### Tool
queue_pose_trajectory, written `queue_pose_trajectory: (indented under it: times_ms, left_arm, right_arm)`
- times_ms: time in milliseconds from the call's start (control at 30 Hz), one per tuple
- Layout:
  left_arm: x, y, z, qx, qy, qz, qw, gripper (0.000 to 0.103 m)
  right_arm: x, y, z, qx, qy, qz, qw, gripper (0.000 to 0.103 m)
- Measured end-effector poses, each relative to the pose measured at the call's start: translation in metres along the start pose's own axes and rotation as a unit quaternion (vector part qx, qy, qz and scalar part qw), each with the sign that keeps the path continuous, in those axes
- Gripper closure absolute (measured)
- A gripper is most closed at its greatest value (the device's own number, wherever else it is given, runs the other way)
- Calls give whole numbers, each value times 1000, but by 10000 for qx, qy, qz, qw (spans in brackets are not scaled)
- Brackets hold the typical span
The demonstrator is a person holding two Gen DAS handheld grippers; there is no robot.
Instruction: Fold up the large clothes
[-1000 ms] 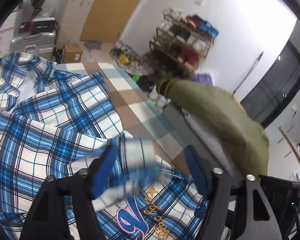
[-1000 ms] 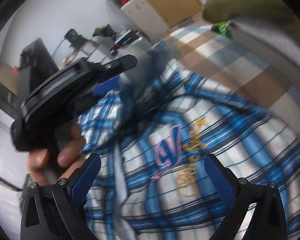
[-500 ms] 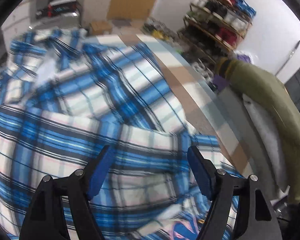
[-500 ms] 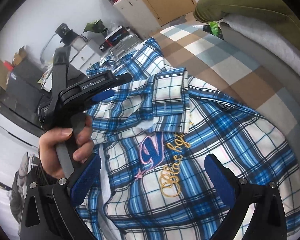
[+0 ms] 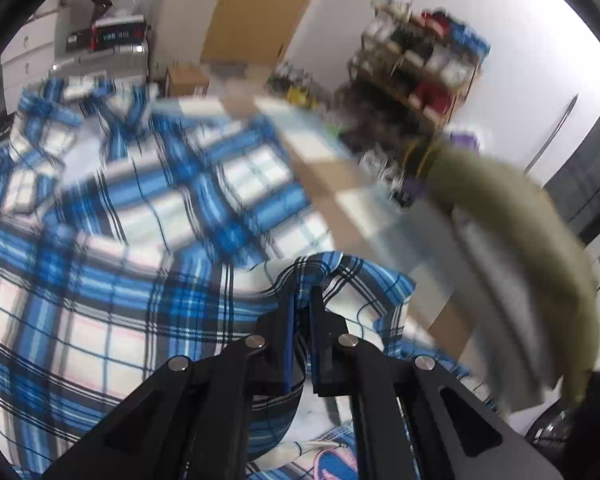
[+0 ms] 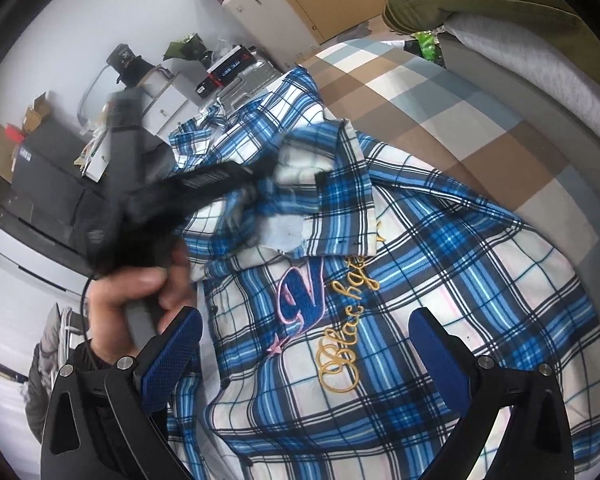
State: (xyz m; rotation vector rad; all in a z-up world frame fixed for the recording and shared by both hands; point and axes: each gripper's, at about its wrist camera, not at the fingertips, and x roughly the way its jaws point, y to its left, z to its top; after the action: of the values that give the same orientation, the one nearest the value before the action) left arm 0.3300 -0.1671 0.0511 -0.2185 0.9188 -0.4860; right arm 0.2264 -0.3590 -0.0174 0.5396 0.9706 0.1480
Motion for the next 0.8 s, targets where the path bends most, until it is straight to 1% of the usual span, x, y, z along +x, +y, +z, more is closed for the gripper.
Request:
queue_pose_trajectory:
  times_ms: [67,133,200,233,267,300,333,367,400,433,467,500,533,600,633,700,733,800]
  left_arm:
    - [-16,0,19,-65,-416,91,9991,102]
    - [-31,3,41,-273,-858,197,9957,102]
    - [-27,11,58,-394,-1114,339,9924,102]
    - [-24,14,67,-446,-1178,413,9912,102]
    - [-17,17,70,-475,-1146,407,9914,101]
    - [-4,21,74,-546,-997,373,9928,97]
    - [13,24,76,-583,-764,320,9949,82]
    - [35,25,76,-562,-365,306,9973,68]
    - [44,26,71,-537,-16,507,9973,50]
    - [47,27,62,-520,107,796,9954,50]
    - [48,28,59,-496,82,931,9944,50]
    - [46,30,54,-471,4,965,9942,48]
    - [42,32,49,-457,-56,929,9946,44]
    - [32,37,43,-447,-110,1073,9932,43]
    - [23,38,40,-348,-171,1155,9925,43]
    - [6,41,38,-107,-368,1219,9918,43]
    - [-3,45,38,-14,-500,1309,9901,43]
    - [-18,63,42,-61,-751,1574,9847,43]
  right_arm:
    - [0,1,-1,-14,4,6,10000,0]
    - [2,1,-1,-19,26,-12,10000,0]
    - [3,1,-1,-13,48,-23,10000,0]
    - [3,1,-1,-12,54,-28,10000,0]
    - [3,1,-1,-15,54,-28,10000,0]
    - [3,1,0,-15,52,-27,10000,0]
    - [3,1,0,-16,48,-23,10000,0]
    - [4,1,0,-11,52,-27,10000,0]
    - [4,1,0,0,59,-32,10000,0]
    - [5,0,0,12,66,-36,10000,0]
    - [5,-1,1,36,78,-42,10000,0]
    - [5,-2,1,58,85,-44,9999,0]
    - [4,-3,1,77,79,-33,9999,0]
    - [2,-3,2,88,45,-11,10000,0]
    - [2,-3,2,78,40,-4,10000,0]
    - [2,-2,2,62,60,17,10000,0]
    - [2,-2,2,59,69,23,10000,0]
    - [2,-1,1,32,74,27,10000,0]
